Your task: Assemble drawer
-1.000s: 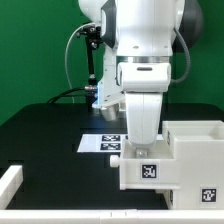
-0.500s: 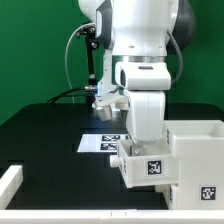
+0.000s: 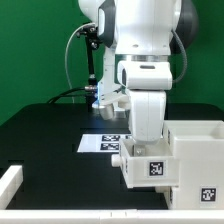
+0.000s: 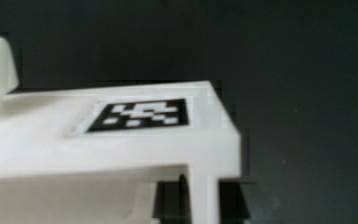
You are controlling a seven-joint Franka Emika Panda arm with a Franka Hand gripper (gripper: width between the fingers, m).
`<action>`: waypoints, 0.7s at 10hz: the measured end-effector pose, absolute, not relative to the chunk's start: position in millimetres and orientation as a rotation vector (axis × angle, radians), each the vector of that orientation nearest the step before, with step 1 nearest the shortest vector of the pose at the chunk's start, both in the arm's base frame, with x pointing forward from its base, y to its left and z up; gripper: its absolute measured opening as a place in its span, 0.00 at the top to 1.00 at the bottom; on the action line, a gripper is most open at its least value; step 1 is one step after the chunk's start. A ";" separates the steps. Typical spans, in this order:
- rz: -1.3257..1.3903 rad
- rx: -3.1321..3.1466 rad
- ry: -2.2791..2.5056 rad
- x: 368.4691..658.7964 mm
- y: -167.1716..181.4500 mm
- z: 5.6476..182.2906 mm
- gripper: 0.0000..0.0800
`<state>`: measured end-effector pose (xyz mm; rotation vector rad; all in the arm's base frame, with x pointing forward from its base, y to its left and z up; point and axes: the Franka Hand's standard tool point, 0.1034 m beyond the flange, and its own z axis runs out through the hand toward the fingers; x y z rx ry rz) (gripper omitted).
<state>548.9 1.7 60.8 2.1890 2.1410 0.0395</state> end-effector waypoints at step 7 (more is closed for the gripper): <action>-0.010 2.312 2.037 554.5 22.5 61.9 0.95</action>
Offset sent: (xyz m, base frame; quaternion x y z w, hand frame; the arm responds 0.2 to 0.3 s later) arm 0.0098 0.0252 0.0028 -0.0041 0.0045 0.0354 0.9994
